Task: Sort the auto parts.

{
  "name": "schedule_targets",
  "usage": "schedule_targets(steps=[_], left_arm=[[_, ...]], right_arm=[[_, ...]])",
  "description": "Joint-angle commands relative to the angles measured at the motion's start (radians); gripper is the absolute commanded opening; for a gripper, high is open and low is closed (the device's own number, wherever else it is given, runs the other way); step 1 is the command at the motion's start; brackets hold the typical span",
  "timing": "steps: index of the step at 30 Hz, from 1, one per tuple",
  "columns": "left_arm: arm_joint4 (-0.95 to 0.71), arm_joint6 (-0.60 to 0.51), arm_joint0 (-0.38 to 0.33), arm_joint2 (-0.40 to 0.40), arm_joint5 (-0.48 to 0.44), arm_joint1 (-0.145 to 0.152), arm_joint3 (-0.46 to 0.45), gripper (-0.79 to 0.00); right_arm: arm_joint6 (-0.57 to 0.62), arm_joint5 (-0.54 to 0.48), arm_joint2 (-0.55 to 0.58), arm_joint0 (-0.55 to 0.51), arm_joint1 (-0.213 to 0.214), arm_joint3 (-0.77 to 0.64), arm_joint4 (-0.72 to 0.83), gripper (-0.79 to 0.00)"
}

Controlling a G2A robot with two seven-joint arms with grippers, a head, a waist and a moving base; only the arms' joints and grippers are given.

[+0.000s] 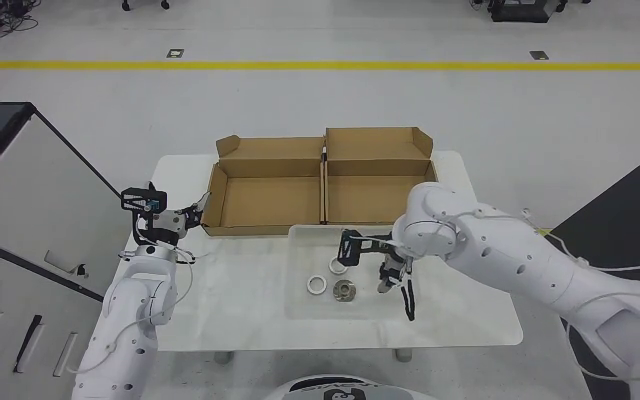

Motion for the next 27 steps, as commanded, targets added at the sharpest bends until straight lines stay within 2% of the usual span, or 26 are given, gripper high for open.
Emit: schedule_targets(steps=[1, 9, 27], left_arm=[[0.000, 0.000, 0.000, 0.000, 0.000, 0.000, 0.000, 0.000], [0.000, 0.000, 0.000, 0.000, 0.000, 0.000, 0.000, 0.000], [0.000, 0.000, 0.000, 0.000, 0.000, 0.000, 0.000, 0.000]], right_arm=[[-0.004, -0.004, -0.002, -0.001, -0.002, 0.014, 0.001, -0.379], [-0.007, 0.002, -0.019, -0.007, -0.017, 0.068, -0.004, -0.403], [-0.032, 0.047, -0.060, -0.011, -0.074, 0.176, -0.081, -0.403]])
